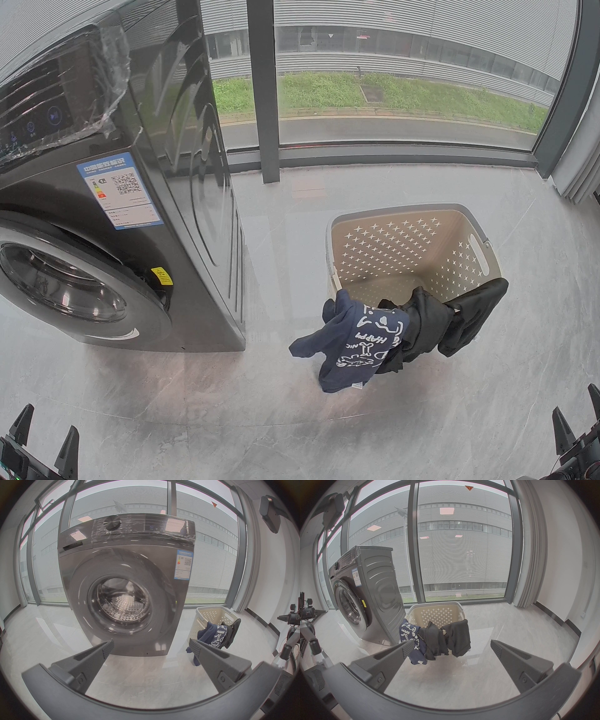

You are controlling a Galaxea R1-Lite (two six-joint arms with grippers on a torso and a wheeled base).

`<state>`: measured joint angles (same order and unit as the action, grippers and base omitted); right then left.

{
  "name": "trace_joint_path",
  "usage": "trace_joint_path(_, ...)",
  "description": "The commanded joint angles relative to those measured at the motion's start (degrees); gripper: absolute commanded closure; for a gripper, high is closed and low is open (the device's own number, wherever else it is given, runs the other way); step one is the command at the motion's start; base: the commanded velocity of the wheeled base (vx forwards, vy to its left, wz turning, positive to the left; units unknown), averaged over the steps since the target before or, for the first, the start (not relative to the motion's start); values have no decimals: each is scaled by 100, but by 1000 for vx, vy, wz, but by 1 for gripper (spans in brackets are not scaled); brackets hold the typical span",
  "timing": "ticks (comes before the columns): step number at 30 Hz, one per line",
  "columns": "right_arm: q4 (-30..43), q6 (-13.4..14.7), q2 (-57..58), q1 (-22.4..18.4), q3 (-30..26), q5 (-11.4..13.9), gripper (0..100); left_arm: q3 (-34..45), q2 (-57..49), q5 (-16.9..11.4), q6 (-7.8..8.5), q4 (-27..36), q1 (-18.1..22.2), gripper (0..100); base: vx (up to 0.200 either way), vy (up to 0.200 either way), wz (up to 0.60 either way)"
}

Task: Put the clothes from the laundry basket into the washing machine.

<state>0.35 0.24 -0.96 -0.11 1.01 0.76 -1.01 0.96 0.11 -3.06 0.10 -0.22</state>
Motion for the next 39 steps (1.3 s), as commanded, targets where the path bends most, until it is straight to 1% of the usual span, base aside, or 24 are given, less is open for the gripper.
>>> trace_joint_path(1, 0, 2, 96, 2, -92, 4, 0, 84, -17, 7, -2, -1, -4, 0, 0, 200, 0)
trace_joint_path(16, 0, 2, 96, 2, -92, -5, 0, 84, -35, -2, -2, -1, -4, 0, 0, 200, 0)
trace_joint_path(29, 0, 11, 88, -15, -92, -32, 0, 84, -35, 7, -2, -1, 4, 0, 0, 0, 0)
trace_joint_path(35, 0, 20, 88, -7, -92, -40, 0, 84, -35, 7, -2, -1, 4, 0, 0, 0, 600)
trace_joint_path(39, 0, 11, 96, 2, -92, -40, 0, 92, -35, 7, -2, -1, 4, 0, 0, 0, 0)
